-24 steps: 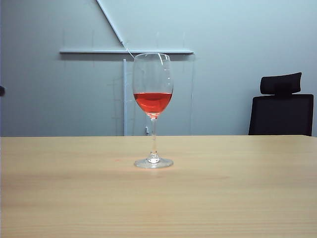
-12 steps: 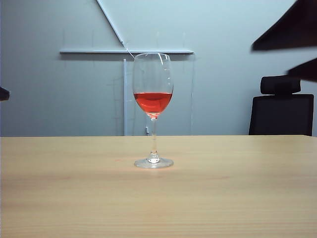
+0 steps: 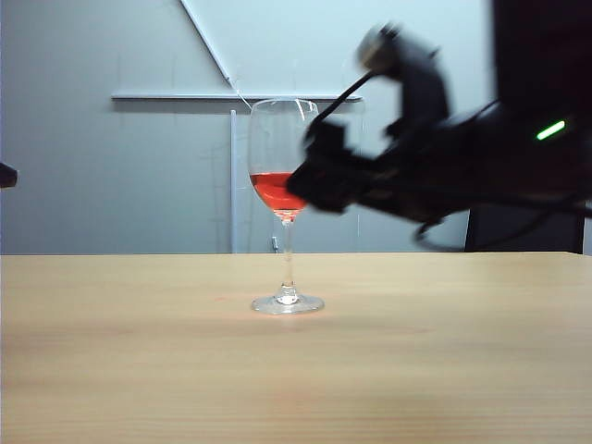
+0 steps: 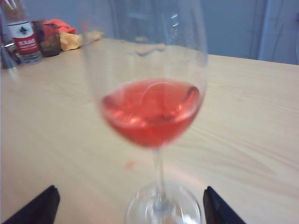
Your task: Gently pick up the goblet, rotate it counterclockwise for two full turns (viewing from above), and then place it back on the table.
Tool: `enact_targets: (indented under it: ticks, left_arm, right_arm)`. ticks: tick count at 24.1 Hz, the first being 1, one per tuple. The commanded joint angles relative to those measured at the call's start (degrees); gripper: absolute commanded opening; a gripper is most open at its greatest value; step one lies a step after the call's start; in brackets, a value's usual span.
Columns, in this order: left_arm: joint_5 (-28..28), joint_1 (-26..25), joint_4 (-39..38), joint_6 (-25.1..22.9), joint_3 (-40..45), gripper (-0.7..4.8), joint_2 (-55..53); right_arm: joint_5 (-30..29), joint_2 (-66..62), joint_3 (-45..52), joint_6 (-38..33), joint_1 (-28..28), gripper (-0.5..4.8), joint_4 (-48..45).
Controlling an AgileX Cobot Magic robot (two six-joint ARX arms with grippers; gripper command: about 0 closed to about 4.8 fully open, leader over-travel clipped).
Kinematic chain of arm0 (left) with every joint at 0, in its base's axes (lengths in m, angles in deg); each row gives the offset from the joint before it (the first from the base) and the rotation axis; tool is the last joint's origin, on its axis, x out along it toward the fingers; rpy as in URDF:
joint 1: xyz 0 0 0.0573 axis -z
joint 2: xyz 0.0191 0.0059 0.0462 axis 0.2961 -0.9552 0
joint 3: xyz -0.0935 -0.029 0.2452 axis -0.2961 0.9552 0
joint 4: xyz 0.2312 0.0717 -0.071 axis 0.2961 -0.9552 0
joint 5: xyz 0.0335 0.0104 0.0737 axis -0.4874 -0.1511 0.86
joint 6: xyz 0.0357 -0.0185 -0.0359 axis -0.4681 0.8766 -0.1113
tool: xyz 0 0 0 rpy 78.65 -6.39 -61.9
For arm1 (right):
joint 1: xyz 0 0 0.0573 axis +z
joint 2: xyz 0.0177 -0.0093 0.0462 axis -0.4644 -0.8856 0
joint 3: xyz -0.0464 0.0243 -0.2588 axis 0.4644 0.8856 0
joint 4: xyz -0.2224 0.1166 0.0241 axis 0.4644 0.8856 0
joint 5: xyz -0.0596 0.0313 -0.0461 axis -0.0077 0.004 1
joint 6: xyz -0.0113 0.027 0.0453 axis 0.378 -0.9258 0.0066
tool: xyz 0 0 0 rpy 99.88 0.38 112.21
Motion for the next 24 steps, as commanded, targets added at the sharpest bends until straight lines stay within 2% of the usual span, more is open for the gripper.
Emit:
enact_targets:
  ticks: [1,21,24]
  left_arm:
    - [-0.2,-0.02,0.5,-0.02,-0.17,-0.05,0.0]
    - [-0.17,-0.02,0.5,-0.02,-0.17,-0.05,0.17]
    - [-0.17,-0.02,0.52,-0.02,-0.17,-0.05,0.17]
  right_arm:
    - [0.09,-7.76,-6.16,0.17,0.0,4.18,-2.97]
    - [2.89,-19.47,-17.81,0.17,-0.15,4.17,-1.4]
    - [4.02,-20.13,-18.34,0.15,-0.15,3.58,-1.7]
